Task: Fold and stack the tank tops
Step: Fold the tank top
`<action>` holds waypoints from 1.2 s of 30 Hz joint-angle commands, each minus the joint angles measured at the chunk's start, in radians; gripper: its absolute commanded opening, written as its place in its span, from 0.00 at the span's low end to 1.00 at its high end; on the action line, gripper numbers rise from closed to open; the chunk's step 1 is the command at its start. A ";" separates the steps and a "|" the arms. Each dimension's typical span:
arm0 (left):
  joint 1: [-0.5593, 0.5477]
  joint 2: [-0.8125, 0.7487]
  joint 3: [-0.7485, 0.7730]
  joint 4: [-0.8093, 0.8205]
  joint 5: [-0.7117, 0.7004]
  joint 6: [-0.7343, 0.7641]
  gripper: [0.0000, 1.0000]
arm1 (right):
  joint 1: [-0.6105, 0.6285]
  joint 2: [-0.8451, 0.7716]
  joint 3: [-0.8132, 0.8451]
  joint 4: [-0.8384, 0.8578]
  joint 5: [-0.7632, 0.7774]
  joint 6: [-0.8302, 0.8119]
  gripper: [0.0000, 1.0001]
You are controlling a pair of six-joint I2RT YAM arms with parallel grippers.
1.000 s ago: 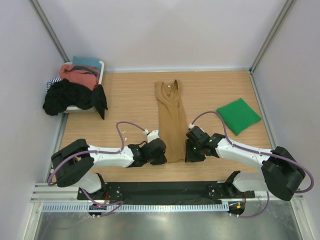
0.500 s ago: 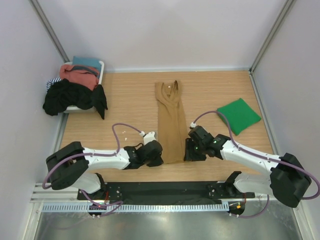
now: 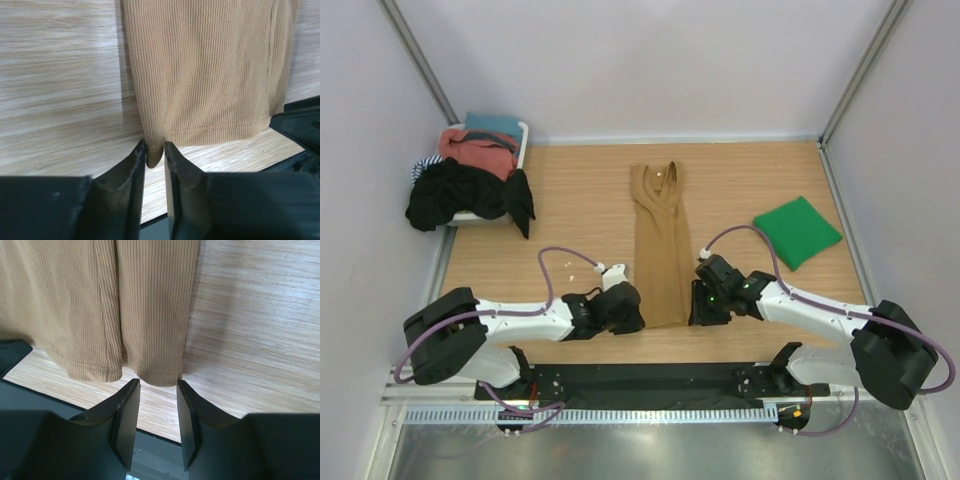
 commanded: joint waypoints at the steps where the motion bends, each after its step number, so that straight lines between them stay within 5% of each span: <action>1: -0.005 -0.039 -0.010 -0.013 -0.012 0.001 0.28 | 0.004 0.012 -0.002 0.043 0.018 0.013 0.41; 7: -0.005 -0.052 -0.016 -0.011 -0.018 0.001 0.40 | 0.004 0.037 0.001 0.043 0.040 0.008 0.40; 9: -0.005 -0.045 -0.013 -0.010 -0.015 0.001 0.27 | 0.004 0.038 0.002 0.046 0.040 0.007 0.35; 14: -0.005 -0.029 0.000 -0.010 0.003 0.004 0.00 | 0.004 0.034 0.024 0.025 0.032 0.002 0.01; 19: 0.000 -0.047 0.056 -0.069 -0.024 0.040 0.00 | 0.004 0.021 0.108 -0.027 0.014 -0.025 0.01; 36: 0.294 0.005 0.358 -0.246 0.083 0.296 0.00 | -0.178 0.250 0.521 -0.122 0.071 -0.185 0.01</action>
